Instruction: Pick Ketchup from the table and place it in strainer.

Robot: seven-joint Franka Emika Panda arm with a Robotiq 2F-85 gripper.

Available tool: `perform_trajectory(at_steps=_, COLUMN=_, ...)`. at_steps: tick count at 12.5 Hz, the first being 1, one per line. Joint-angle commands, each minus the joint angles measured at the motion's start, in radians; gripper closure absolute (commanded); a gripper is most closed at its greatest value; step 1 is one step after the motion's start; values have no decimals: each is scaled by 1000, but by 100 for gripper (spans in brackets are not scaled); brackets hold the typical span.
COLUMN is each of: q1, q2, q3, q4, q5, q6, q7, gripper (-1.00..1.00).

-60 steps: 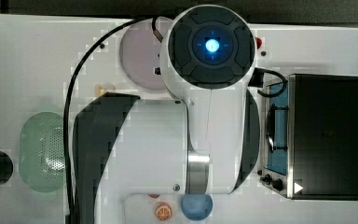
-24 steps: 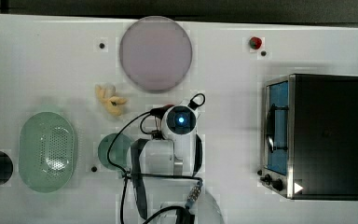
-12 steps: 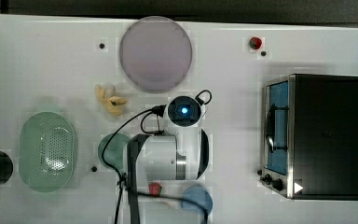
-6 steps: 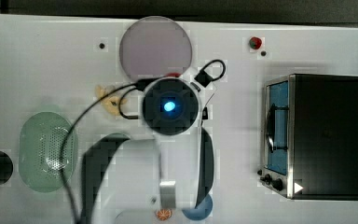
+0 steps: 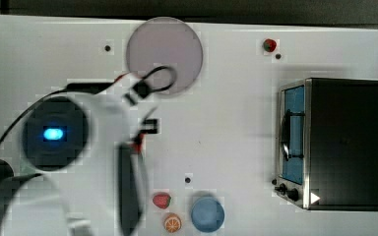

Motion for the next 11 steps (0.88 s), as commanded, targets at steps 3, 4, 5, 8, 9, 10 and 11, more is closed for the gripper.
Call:
perform_trajectory(at_steps=3, q1=51, q2=73, q3=185, q4=-16, q5=4, q6=31, q7=348, gripper=-23)
perform_trajectory(at_steps=4, q1=52, q2=95, q3=220, q4=-16, q5=4, q6=59, q7=387, gripper=-23)
perform_trajectory(at_steps=5, q1=53, q2=125, q3=251, q4=-16, q5=4, q6=105, q7=419, gripper=-23)
perform_trajectory(at_steps=8, q1=59, q2=235, q3=326, q4=-17, q5=0, q6=253, q7=498, gripper=-23)
perform_trajectory(at_steps=9, q1=64, q2=275, q3=342, q4=-18, q5=-5, q6=299, q7=544, gripper=-23)
perform_trajectory(at_steps=10, q1=71, q2=314, q3=352, q4=-18, q5=-21, q6=337, q7=589, gripper=-23)
perform_trajectory(at_steps=11, q1=82, q2=354, q3=355, q4=-18, q5=-52, q6=369, q7=630, gripper=-23)
